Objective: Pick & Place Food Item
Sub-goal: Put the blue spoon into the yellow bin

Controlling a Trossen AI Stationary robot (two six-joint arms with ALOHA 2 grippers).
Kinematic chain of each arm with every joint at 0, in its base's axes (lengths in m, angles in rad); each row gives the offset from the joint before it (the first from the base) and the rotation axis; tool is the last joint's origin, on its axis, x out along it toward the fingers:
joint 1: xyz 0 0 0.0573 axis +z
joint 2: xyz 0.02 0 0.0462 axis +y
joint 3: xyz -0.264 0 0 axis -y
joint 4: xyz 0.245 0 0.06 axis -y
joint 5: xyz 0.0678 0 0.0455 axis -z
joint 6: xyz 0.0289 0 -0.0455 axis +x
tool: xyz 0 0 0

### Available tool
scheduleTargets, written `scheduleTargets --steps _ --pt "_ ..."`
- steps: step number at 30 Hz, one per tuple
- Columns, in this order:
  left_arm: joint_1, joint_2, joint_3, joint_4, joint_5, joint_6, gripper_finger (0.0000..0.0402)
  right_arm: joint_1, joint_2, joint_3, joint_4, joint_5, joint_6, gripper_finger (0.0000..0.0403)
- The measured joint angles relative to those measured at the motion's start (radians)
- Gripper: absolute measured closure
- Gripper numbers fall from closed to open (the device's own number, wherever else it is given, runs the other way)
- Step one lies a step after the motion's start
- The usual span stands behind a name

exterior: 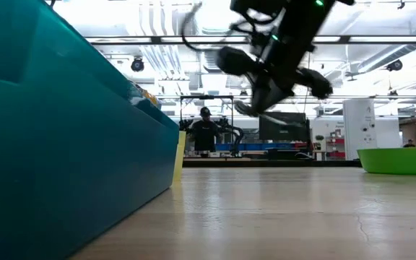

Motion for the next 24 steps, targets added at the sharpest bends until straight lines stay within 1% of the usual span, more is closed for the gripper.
scheduleTargets --steps 6,9,13,17,24 --pt "0.000 0.000 0.000 0.000 0.000 0.000 0.0212 -0.043 0.000 0.055 0.182 -0.007 -0.288 0.0376" --pt "0.000 0.000 0.000 0.000 0.000 0.000 0.0212 -0.067 0.002 0.058 0.312 -0.057 -0.435 0.0376" --pt "0.000 0.000 0.000 0.000 0.000 0.000 0.0212 -0.102 0.004 0.037 0.508 -0.155 -0.607 0.0376" --pt "0.000 0.000 0.000 0.000 0.000 0.000 0.0212 -0.134 0.004 0.016 0.658 -0.246 -0.689 0.0376" --pt "0.000 0.000 0.000 0.000 0.000 0.000 0.0212 -0.168 0.004 -0.058 0.893 -0.390 -0.755 0.0376"
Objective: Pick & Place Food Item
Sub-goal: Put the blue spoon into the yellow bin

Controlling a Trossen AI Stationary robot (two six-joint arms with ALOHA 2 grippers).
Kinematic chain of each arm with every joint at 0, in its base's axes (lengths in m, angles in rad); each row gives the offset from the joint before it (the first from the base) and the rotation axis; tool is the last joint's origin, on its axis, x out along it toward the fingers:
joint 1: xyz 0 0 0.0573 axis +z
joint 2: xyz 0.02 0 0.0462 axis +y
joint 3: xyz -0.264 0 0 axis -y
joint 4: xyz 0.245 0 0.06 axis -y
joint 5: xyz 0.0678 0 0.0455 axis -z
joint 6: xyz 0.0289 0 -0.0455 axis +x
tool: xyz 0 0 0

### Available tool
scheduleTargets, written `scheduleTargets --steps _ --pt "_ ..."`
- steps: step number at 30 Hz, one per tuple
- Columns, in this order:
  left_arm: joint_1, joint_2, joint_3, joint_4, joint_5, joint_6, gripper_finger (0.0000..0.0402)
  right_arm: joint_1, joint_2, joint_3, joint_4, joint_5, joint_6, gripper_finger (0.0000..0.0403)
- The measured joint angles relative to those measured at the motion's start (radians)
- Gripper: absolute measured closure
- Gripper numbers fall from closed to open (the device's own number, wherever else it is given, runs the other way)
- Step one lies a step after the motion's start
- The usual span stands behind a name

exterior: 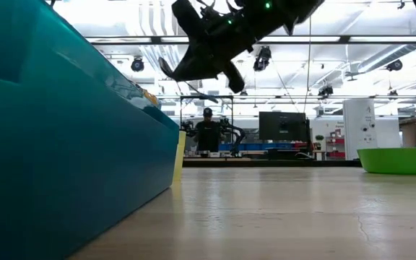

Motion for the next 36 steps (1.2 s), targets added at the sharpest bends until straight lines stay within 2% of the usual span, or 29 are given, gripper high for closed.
scheduleTargets --steps 9,17,24,36 --pt "0.000 0.003 0.000 0.000 0.000 0.000 0.0212 -0.023 0.110 -0.059 0.318 -0.117 -0.052 0.0376" --pt "0.000 0.016 0.000 0.000 0.000 0.000 0.0212 -0.057 0.258 0.028 0.379 -0.237 0.029 0.0376" --pt "0.000 0.031 0.000 0.000 0.000 0.000 0.0212 -0.083 0.355 0.134 0.278 -0.325 0.082 0.0376" --pt "0.000 0.045 0.000 0.000 0.000 0.000 0.0212 -0.084 0.377 0.273 -0.052 -0.329 0.085 0.0376"
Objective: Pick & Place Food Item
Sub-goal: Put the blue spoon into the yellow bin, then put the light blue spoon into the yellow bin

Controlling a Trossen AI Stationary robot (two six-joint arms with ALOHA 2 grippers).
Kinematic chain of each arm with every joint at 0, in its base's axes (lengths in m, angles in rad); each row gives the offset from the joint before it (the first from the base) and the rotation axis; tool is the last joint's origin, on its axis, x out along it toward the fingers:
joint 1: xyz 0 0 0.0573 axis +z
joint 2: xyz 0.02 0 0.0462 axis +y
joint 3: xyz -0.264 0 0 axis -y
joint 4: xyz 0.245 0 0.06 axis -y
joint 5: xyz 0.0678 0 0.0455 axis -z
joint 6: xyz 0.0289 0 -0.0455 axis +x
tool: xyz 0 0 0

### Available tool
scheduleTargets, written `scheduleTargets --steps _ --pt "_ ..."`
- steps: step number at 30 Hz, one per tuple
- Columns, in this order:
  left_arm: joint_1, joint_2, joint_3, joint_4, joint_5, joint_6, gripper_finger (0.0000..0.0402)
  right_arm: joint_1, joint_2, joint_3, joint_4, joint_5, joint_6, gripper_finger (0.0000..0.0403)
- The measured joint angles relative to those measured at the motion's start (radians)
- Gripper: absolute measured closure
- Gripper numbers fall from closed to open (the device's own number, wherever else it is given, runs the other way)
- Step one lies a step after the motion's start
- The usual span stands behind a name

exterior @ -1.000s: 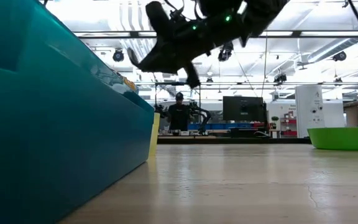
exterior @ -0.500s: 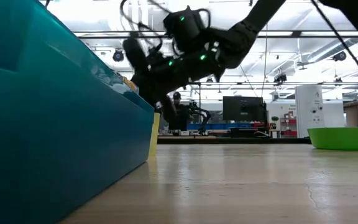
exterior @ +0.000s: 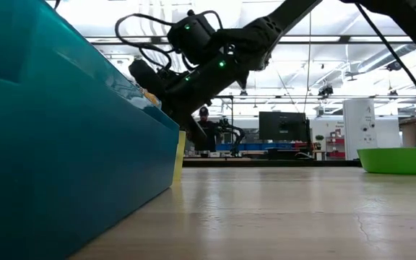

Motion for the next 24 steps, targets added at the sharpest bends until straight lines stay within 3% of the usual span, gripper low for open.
scheduleTargets --steps 13,24 --pt "0.000 0.001 0.000 0.000 0.000 0.000 0.0212 0.001 -0.002 0.000 -0.002 0.000 -0.005 0.0277" --pt "0.000 0.001 0.000 0.000 0.000 0.000 0.0212 0.001 -0.004 -0.003 0.000 0.008 -0.016 0.0269"
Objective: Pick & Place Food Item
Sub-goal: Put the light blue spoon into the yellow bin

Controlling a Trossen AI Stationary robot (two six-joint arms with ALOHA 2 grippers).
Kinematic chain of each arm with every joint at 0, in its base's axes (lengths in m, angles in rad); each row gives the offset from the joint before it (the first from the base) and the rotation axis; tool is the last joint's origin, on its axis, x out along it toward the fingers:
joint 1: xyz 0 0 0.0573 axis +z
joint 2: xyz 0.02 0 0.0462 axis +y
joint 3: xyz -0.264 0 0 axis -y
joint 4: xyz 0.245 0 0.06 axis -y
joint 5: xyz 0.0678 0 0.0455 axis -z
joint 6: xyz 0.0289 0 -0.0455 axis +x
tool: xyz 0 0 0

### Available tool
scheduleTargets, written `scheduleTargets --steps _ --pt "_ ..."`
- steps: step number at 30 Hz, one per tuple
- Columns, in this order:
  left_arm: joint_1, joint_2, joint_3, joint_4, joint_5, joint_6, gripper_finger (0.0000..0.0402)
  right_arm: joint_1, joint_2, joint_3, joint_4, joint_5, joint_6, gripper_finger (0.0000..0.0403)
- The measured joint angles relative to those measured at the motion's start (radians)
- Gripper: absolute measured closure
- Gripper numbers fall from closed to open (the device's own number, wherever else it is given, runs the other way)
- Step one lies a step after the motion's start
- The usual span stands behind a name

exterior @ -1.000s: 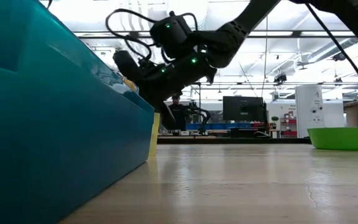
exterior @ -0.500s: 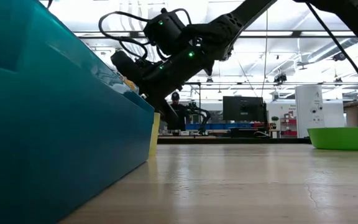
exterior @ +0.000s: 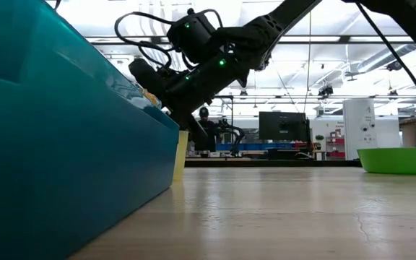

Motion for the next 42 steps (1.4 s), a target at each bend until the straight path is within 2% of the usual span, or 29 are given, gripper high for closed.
scheduleTargets --steps 5,9,18,21,26,32,38,42 --pt "0.000 0.000 0.000 0.000 0.000 0.000 0.0212 0.000 -0.035 -0.002 -0.004 0.012 -0.056 0.0269" --pt "0.000 0.000 0.000 0.000 0.000 0.000 0.0212 0.008 -0.098 -0.002 -0.054 0.095 -0.112 0.0269" --pt "0.000 0.000 0.000 0.000 0.000 0.000 0.0212 0.043 -0.308 -0.021 -0.416 0.162 -0.126 0.0269" --pt "0.000 0.000 0.000 0.000 0.000 0.000 0.0212 0.078 -0.378 -0.038 -0.545 0.200 -0.082 0.0269" --pt "0.000 0.001 0.000 0.000 0.000 0.000 0.0212 0.182 -0.478 -0.068 -0.772 0.316 0.091 0.0269" --pt "0.000 0.007 0.000 0.000 0.000 0.000 0.0212 0.337 -0.580 -0.168 -0.918 0.477 0.434 0.0269" --pt "0.000 0.019 0.000 0.000 0.000 0.000 0.0212 0.473 -0.644 -0.300 -0.965 0.467 0.685 0.0269" --pt "0.000 0.020 0.000 0.000 0.000 0.000 0.0212 0.573 -0.650 -0.332 -0.993 0.467 0.897 0.0269"
